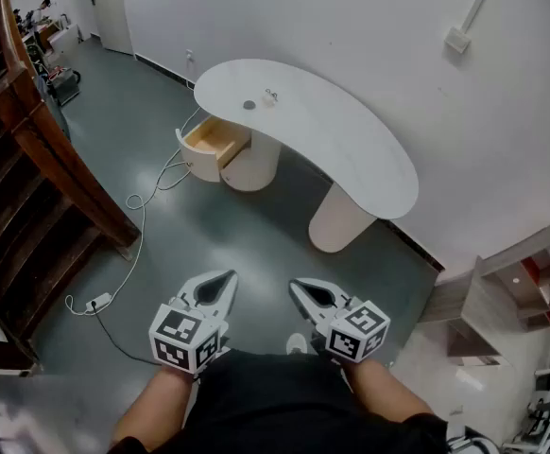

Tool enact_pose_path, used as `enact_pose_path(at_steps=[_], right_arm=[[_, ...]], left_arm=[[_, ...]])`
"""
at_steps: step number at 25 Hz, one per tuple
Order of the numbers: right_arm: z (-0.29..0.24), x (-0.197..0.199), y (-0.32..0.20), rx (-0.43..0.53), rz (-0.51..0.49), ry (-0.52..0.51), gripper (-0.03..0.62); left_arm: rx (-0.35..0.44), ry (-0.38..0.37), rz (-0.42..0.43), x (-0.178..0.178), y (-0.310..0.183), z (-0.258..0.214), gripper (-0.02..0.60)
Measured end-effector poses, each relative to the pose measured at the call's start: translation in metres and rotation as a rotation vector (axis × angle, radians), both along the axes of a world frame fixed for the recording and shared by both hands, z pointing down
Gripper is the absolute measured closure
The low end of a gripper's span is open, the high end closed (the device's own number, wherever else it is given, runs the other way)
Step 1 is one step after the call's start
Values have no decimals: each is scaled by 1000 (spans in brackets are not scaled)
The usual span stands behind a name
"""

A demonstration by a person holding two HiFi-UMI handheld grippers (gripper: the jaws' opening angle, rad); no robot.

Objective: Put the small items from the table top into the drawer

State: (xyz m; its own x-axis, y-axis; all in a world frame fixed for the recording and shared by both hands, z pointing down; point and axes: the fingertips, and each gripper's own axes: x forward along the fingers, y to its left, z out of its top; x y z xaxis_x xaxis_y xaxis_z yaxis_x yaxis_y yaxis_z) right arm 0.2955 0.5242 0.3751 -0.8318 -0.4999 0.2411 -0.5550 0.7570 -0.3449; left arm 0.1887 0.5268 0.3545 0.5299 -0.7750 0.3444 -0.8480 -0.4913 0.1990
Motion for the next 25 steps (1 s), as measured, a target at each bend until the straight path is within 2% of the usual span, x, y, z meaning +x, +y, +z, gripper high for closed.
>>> enact_pose_path(at_steps=[9,13,18,25], right_arm=[[1,-2,0,-12,25,-10,597],[-4,-10,8,0,-18,-42,597],[-4,-26,19,41,-48,16,597],[-3,-47,31,42,-58,43,597]], left_arm=[[-2,1,7,-3,1,0,566],[-6,3,11,-3,5,3,566],[-32,-6,8,-12,12,11,566],[-31,-6,18,-34,23,13,566]])
